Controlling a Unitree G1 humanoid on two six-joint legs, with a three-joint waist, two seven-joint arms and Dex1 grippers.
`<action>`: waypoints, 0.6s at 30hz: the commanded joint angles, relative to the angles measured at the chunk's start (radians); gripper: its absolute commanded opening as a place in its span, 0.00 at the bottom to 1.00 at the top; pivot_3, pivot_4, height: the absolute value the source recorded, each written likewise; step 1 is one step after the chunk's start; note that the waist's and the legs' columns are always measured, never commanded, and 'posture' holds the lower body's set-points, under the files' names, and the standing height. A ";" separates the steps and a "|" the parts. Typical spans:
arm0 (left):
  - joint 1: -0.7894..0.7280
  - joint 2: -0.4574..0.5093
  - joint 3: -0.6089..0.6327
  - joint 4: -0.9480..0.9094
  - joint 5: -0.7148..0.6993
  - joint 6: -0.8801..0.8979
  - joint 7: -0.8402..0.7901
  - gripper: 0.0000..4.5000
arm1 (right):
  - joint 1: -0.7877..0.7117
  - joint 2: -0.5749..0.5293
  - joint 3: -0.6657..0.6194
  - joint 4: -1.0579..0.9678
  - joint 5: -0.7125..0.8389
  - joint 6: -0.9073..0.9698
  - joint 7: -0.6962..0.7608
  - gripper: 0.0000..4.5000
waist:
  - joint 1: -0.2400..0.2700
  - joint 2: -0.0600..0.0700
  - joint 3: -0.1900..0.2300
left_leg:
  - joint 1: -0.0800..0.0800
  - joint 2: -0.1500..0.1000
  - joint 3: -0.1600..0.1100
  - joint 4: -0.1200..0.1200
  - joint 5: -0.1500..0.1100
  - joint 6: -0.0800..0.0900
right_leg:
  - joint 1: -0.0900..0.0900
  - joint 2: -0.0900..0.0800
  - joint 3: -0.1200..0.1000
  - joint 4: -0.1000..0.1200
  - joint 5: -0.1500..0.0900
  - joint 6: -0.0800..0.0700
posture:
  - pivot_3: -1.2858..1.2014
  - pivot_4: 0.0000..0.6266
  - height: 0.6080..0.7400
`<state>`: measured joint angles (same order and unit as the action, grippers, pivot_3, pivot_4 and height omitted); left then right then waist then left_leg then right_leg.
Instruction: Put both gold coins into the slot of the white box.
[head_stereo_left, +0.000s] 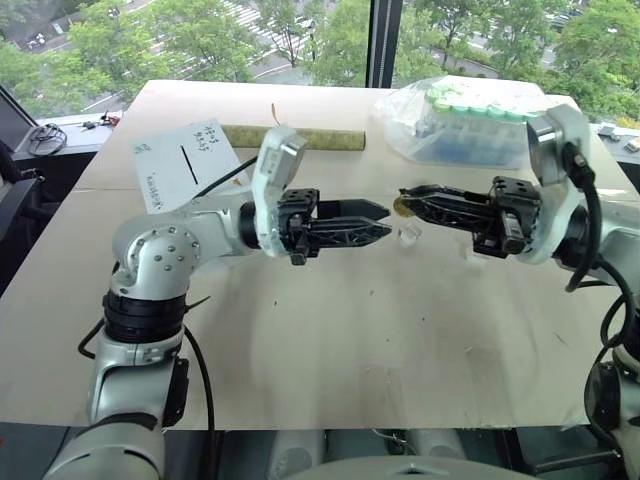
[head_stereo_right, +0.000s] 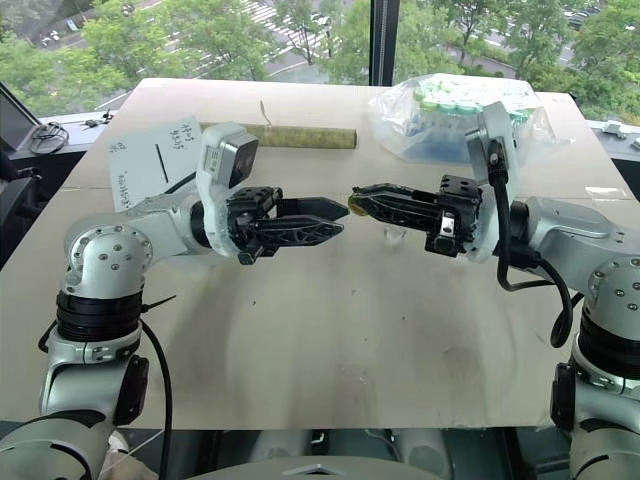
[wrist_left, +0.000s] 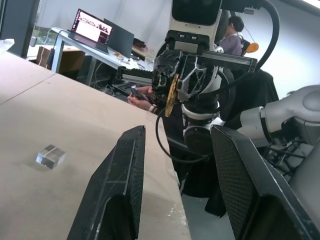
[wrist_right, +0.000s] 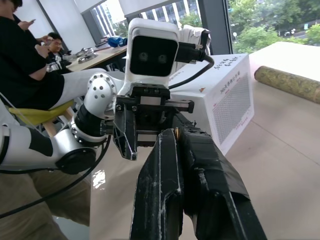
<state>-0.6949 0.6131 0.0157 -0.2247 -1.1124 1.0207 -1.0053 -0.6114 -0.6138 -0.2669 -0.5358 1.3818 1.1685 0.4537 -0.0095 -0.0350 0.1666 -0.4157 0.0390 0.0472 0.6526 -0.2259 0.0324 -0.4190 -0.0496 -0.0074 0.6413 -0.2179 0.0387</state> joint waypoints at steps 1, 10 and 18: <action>-0.029 0.003 -0.009 -0.005 0.027 -0.024 -0.047 0.47 | 0.001 -0.029 0.014 -0.030 0.043 -0.038 -0.003 0.00 | 0.000 0.000 0.000 | 0.000 0.000 0.000 0.000 0.000 0.000 | 0.000 0.000 0.000 0.000 0.000 0.000 | 0.52 0.24 1.00; -0.054 -0.014 -0.010 0.018 0.045 -0.022 -0.075 0.17 | 0.010 -0.069 0.059 -0.036 0.054 -0.082 0.001 0.00 | 0.000 0.000 0.000 | 0.000 0.000 0.000 0.000 0.000 0.000 | 0.000 0.000 0.000 0.000 0.000 0.000 | 0.52 0.24 1.00; -0.066 -0.030 -0.010 0.016 0.052 -0.016 -0.077 0.08 | 0.014 -0.093 0.079 -0.040 0.068 -0.109 -0.004 0.00 | 0.000 0.000 0.000 | 0.000 0.000 0.000 0.000 0.000 0.000 | 0.000 0.000 0.000 0.000 0.000 0.001 | 0.52 0.24 1.00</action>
<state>-0.7375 0.5858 -0.0031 -0.1998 -1.0584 1.0152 -1.0716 -0.5959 -0.6930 -0.1794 -0.5477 1.4240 1.0860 0.4509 -0.0093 -0.0351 0.1667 -0.4161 0.0392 0.0469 0.6525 -0.2259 0.0324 -0.4190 -0.0498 -0.0074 0.6409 -0.2175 0.0395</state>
